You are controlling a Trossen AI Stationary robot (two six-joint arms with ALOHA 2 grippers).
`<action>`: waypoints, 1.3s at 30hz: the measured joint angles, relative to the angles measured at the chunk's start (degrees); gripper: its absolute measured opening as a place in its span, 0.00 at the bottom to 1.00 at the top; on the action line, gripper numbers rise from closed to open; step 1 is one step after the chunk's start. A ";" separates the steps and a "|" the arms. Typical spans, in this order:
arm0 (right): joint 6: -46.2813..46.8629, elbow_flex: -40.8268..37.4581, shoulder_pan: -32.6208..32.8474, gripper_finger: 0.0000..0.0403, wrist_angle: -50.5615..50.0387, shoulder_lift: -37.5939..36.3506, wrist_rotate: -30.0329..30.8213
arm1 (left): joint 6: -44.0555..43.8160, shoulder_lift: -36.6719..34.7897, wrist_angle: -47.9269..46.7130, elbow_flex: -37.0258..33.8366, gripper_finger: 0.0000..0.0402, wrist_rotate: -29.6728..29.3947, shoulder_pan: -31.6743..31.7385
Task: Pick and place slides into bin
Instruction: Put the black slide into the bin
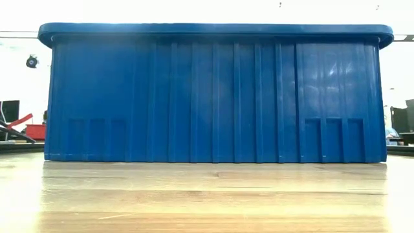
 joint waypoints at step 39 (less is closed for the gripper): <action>4.62 5.40 -8.96 0.54 5.07 -0.23 0.24 | 88.67 8.40 -16.79 25.27 0.07 17.53 62.97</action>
